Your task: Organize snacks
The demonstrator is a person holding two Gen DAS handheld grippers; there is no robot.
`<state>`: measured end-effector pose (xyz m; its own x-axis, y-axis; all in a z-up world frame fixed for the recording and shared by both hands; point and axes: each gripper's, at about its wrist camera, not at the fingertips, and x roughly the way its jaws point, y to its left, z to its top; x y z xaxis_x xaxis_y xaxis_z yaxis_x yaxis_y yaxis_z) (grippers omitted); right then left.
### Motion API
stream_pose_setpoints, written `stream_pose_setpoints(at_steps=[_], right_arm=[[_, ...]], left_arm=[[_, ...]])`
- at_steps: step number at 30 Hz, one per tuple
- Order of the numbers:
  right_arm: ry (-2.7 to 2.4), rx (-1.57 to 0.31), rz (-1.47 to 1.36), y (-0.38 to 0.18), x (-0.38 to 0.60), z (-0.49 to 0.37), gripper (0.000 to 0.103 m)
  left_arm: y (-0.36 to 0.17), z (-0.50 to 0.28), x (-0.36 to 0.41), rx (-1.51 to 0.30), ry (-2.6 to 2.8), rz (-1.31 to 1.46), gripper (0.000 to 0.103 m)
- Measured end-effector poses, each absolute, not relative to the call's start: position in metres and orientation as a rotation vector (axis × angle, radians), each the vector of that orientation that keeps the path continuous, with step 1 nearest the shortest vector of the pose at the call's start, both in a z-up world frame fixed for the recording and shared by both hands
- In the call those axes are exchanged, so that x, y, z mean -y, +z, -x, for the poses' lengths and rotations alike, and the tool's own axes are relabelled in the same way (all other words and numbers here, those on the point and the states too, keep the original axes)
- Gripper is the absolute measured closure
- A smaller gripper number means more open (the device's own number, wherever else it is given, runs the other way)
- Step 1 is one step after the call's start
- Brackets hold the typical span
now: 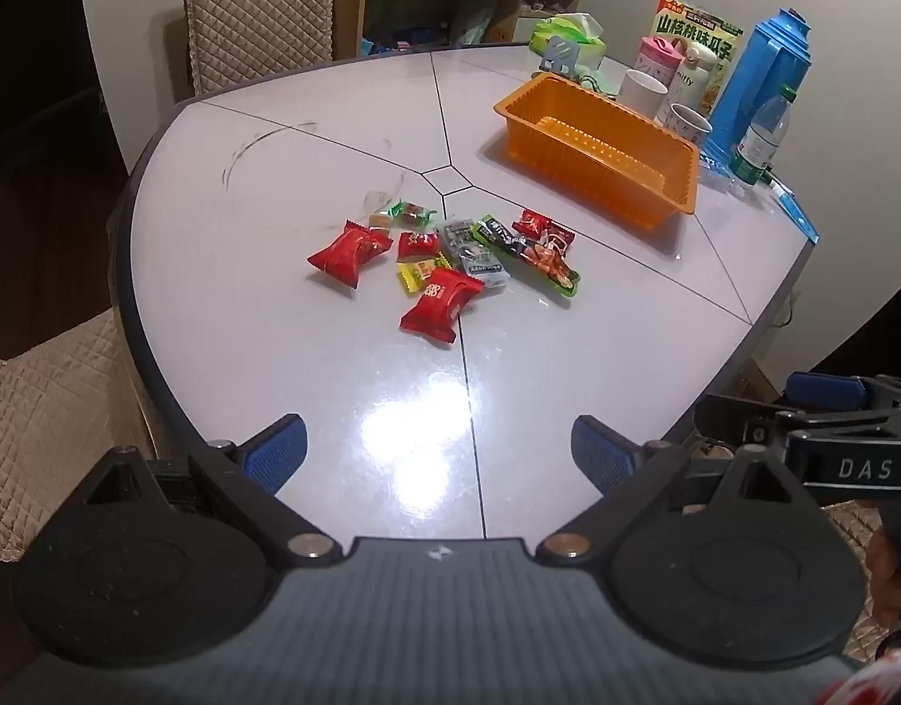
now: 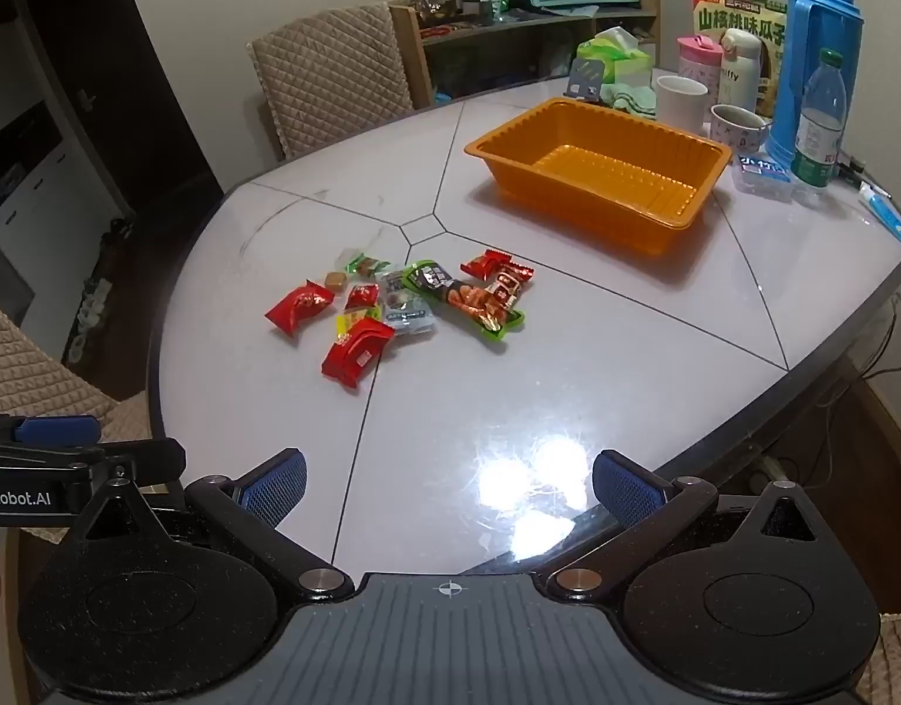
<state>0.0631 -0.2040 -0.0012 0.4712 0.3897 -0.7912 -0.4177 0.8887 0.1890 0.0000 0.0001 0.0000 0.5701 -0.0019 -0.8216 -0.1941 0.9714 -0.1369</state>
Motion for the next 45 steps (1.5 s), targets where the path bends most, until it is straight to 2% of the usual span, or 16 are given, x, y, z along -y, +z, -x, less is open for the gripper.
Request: stream_pose_setpoints(at_steps=[45], right_arm=[[0.499, -0.954, 0.031, 0.006, 0.202, -0.062, 0.000]], left_arm=[[0.001, 0.001, 0.004, -0.958, 0.112, 0.231, 0.007]])
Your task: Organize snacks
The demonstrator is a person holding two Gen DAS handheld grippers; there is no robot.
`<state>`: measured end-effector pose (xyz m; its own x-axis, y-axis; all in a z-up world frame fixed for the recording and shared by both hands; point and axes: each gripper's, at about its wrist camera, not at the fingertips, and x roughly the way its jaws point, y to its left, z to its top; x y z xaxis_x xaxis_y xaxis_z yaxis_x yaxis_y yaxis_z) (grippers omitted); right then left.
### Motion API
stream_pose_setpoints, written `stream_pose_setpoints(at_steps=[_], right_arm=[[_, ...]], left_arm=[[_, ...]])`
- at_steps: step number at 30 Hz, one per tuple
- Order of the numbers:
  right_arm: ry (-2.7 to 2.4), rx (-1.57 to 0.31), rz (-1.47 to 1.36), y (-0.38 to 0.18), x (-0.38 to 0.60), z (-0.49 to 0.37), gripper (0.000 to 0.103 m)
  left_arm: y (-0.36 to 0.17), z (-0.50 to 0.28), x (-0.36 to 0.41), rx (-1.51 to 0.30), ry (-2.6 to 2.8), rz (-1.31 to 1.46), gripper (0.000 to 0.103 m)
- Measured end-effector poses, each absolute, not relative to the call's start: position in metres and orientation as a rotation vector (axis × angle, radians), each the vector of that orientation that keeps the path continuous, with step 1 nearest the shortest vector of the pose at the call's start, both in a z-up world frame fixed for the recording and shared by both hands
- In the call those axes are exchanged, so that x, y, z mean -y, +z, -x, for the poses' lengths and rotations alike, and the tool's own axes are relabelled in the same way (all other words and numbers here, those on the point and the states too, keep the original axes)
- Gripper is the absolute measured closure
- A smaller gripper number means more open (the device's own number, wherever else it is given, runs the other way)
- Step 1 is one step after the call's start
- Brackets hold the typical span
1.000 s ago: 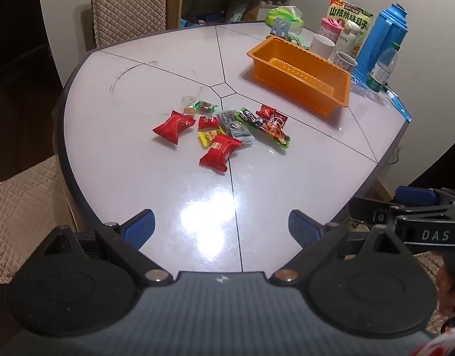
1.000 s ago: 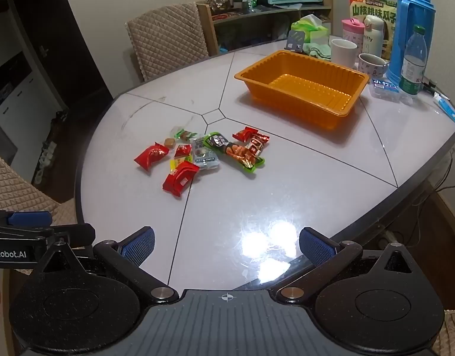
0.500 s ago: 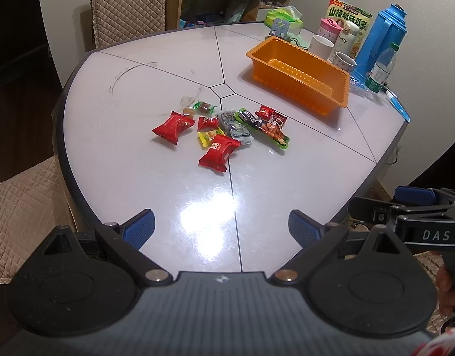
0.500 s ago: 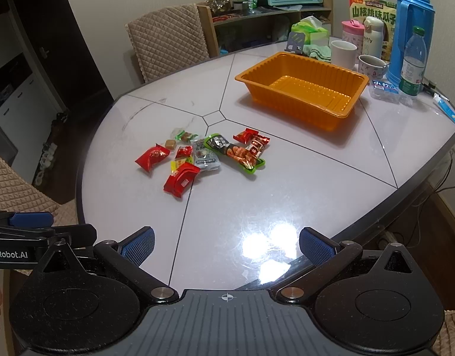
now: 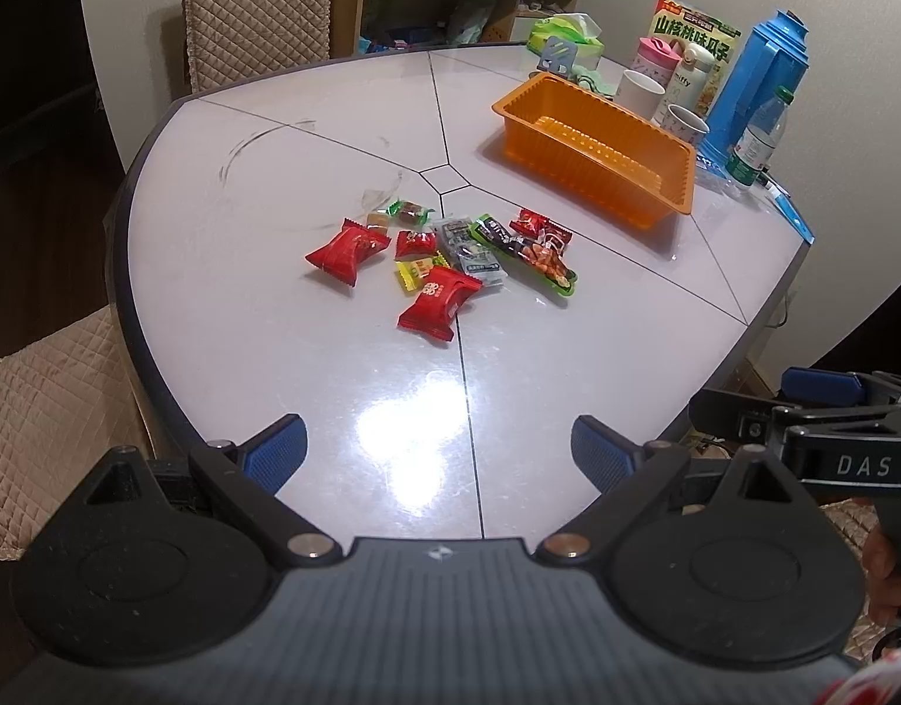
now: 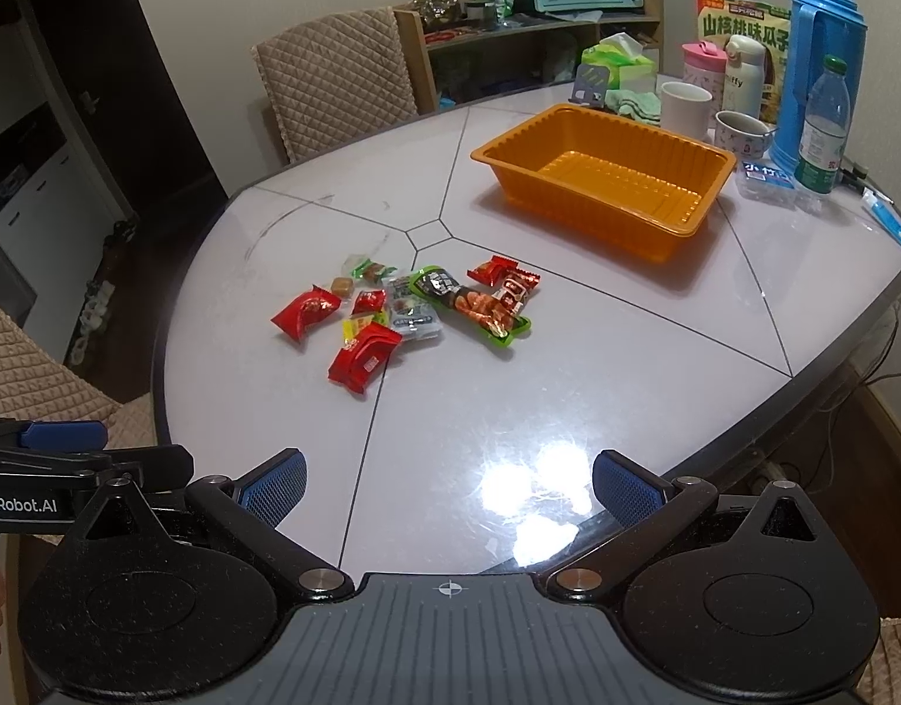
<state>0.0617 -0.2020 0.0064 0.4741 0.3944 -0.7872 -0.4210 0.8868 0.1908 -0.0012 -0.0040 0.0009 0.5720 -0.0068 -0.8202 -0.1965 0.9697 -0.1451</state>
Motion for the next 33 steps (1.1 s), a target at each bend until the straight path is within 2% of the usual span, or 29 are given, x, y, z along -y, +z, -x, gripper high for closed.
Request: stream_pose_setpoints(at_steps=[33], right_arm=[[0.515, -0.957, 0.035, 0.002, 0.191, -0.072, 0.000]], left_arm=[[0.004, -0.003, -0.007, -0.963, 0.118, 0.247, 0.007]])
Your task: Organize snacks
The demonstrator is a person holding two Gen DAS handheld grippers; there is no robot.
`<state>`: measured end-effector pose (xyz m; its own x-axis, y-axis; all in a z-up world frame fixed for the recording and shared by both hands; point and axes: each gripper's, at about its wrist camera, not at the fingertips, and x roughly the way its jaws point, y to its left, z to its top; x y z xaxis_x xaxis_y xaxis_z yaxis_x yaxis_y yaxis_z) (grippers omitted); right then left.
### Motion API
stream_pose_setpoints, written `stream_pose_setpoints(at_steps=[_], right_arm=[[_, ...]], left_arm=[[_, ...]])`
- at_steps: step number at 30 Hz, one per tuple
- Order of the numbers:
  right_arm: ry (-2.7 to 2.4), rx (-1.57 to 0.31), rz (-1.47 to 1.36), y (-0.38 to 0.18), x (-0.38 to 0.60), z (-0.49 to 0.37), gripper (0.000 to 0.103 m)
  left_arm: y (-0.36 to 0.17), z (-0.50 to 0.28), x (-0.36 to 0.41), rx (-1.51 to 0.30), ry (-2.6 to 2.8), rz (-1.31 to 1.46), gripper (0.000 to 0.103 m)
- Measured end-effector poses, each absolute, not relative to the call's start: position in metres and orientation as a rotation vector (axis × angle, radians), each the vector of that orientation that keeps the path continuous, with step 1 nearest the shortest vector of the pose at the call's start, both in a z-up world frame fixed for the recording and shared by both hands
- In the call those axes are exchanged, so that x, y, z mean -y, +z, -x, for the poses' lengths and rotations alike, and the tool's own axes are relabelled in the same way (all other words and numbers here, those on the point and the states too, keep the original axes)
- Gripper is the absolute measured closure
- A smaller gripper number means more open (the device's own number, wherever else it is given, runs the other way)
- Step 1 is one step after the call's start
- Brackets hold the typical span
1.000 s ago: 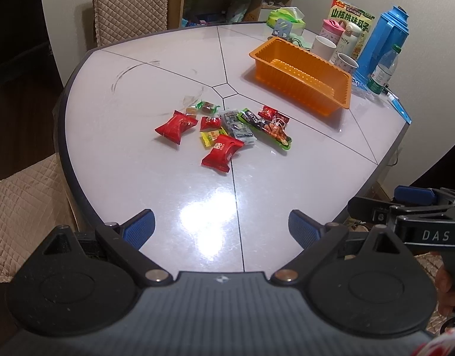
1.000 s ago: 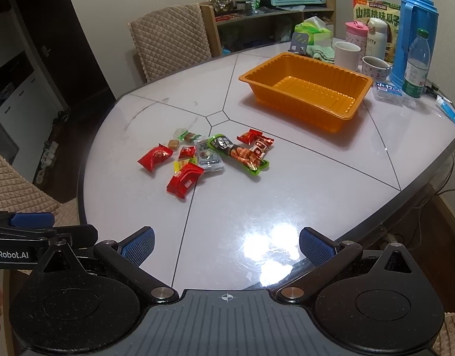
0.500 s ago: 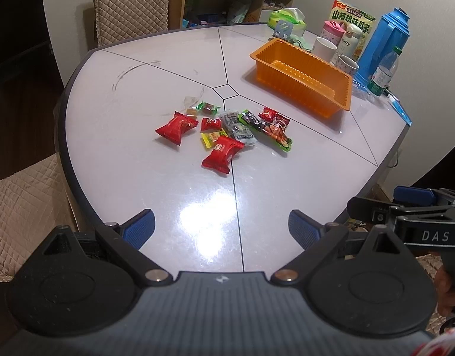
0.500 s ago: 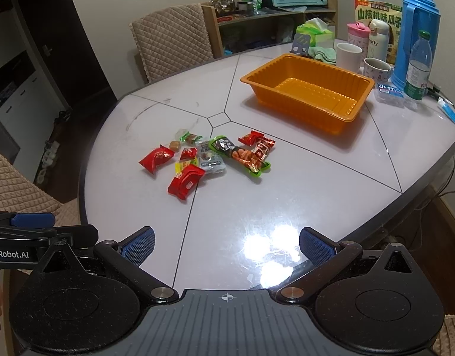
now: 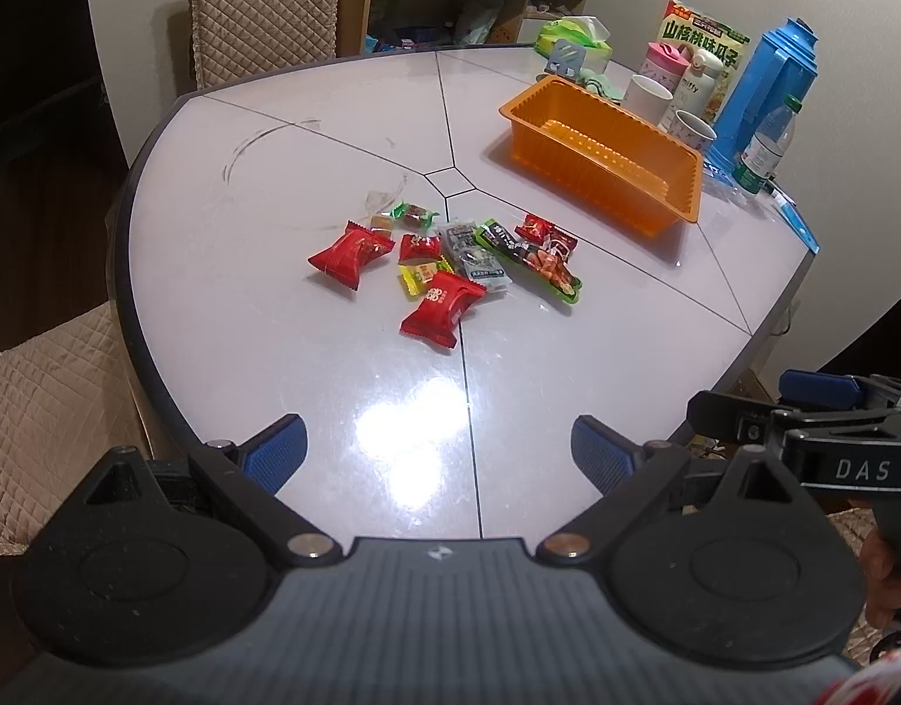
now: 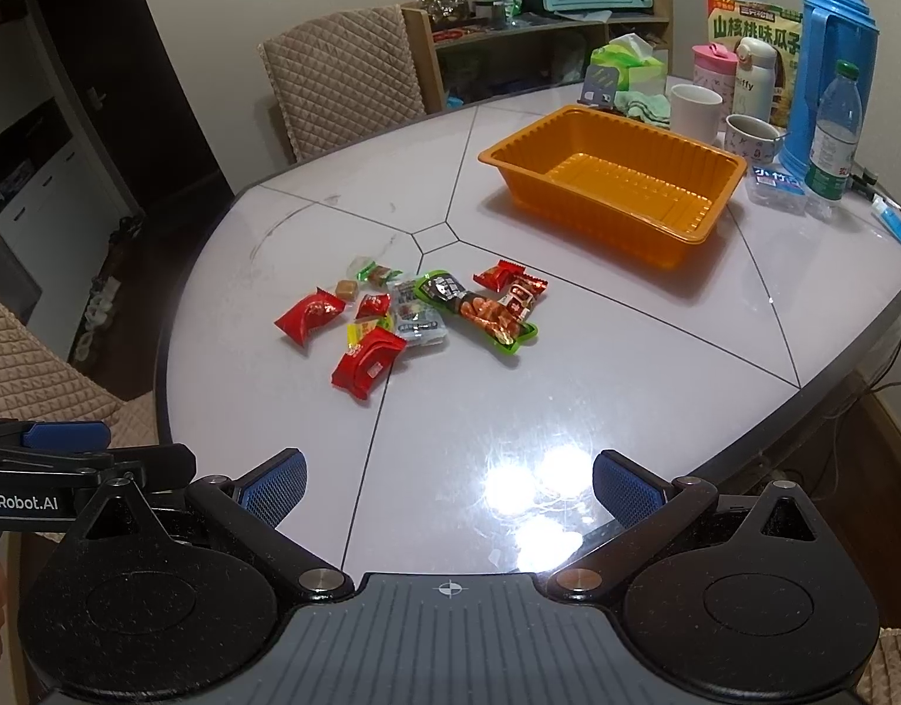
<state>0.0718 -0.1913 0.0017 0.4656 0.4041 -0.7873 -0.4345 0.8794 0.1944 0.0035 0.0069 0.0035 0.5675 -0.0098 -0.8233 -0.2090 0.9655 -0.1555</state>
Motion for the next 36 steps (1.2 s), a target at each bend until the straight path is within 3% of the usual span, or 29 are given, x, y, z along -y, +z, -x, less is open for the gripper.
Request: stream_pose_setpoints(at_steps=[28, 36], right_arm=[[0.542, -0.988, -0.007, -0.022, 0.209, -0.120, 0.000], [0.549, -0.940, -0.044, -0.034, 0.220, -0.146, 0.000]], left_arm=[[-0.023, -0.049, 0.001, -1.007, 0.130, 0.251, 0.007], [-0.040, -0.073, 0.002, -0.967, 0.155, 0.206, 0.014]])
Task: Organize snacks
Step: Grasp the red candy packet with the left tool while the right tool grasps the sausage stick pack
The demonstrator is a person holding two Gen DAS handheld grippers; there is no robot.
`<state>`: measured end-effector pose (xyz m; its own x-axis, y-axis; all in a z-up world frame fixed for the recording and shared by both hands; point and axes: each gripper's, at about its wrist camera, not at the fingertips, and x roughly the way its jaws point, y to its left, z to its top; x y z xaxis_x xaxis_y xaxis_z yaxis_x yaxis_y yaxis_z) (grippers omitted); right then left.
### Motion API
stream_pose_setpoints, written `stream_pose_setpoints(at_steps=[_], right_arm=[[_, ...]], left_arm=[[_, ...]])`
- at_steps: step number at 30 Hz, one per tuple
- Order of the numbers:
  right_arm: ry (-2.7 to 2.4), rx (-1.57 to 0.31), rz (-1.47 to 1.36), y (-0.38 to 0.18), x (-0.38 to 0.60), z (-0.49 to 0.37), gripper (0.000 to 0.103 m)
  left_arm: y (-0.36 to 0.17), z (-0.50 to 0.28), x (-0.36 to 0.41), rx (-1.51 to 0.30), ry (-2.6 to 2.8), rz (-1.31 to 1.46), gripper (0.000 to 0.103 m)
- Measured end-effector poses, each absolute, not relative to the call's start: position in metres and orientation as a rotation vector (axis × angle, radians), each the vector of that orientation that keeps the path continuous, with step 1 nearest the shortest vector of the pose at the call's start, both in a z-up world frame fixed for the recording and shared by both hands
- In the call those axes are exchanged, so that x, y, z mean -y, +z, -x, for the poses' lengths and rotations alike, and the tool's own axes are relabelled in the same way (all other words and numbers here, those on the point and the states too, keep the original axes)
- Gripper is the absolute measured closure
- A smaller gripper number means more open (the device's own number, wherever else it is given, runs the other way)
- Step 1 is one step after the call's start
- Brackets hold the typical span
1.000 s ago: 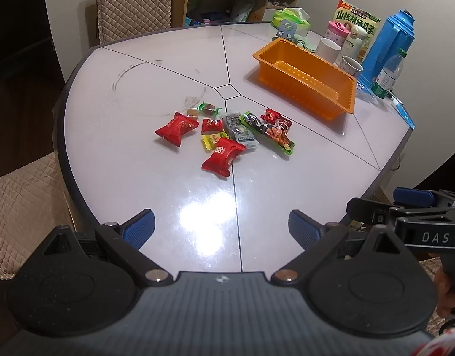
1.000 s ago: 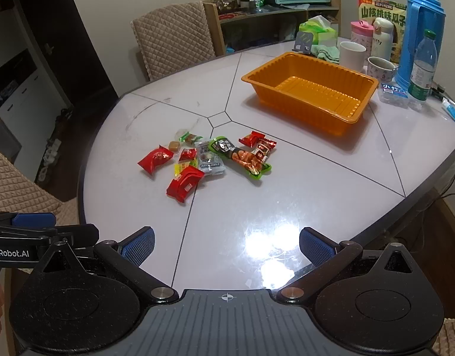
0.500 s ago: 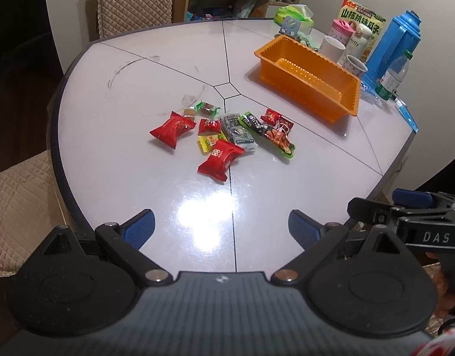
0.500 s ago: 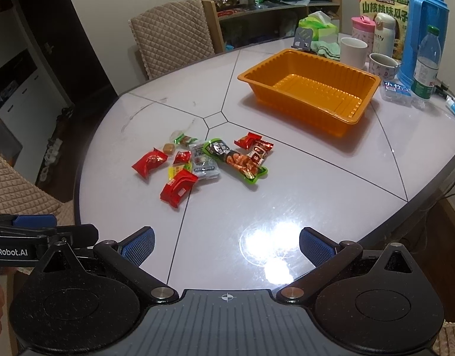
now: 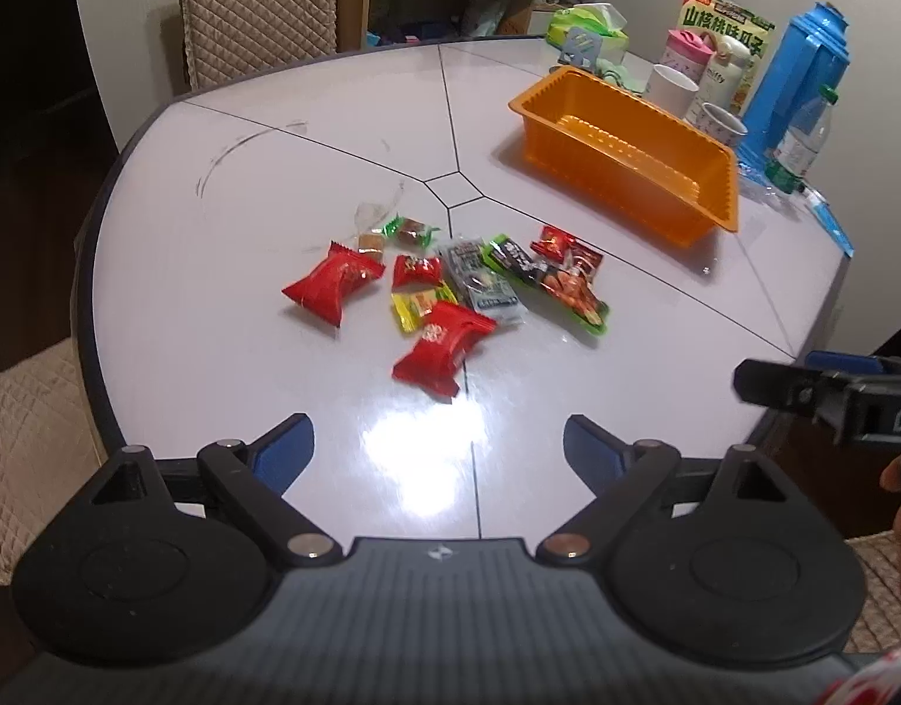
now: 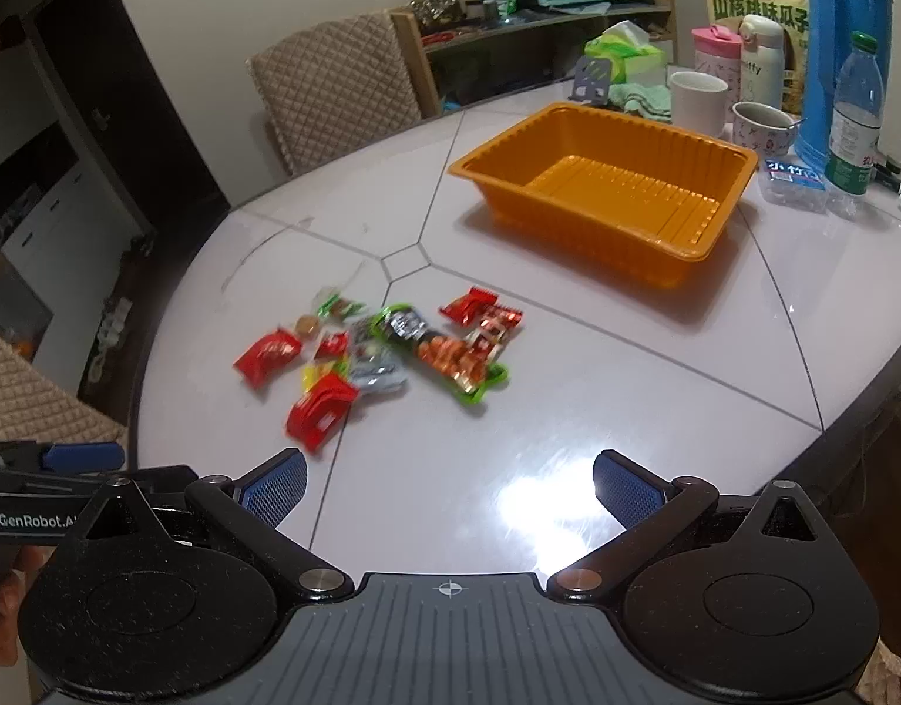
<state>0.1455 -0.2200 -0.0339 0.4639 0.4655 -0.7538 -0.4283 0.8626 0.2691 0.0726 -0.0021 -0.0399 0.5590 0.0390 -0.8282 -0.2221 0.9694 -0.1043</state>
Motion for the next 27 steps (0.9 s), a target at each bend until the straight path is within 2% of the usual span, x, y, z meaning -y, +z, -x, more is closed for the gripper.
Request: stream_pose_setpoints(at_steps=[3, 8, 11, 14, 18, 23, 27], right_arm=[[0.541, -0.930, -0.078, -0.039, 0.226, -0.158, 0.000], [0.545, -0.913, -0.079, -0.046, 0.231, -0.178, 0.000], [0.564, -0.923, -0.048, -0.051, 0.230, -0.189, 0.000], [0.569, -0.919, -0.014, -0.058, 0.229, -0.198, 0.000], [0.595, -0.939, -0.002, -0.067, 0.232, -0.210, 0.000], [0.612, -0.967, -0.006, -0.075, 0.235, -0.226, 0.000], [0.625, -0.988, -0.004, -0.080, 0.236, -0.239, 0.000]], left_arm=[[-0.050, -0.083, 0.002, -0.974, 0.159, 0.198, 0.020], [-0.065, -0.098, 0.004, -0.983, 0.170, 0.169, 0.020], [-0.073, -0.107, 0.005, -0.979, 0.167, 0.151, 0.030], [-0.083, -0.116, 0.005, -0.991, 0.166, 0.150, 0.034], [-0.094, -0.129, 0.003, -0.998, 0.149, 0.153, 0.046], [-0.107, -0.148, 0.004, -1.006, 0.123, 0.146, 0.057], [-0.116, -0.162, 0.004, -1.016, 0.120, 0.131, 0.059]])
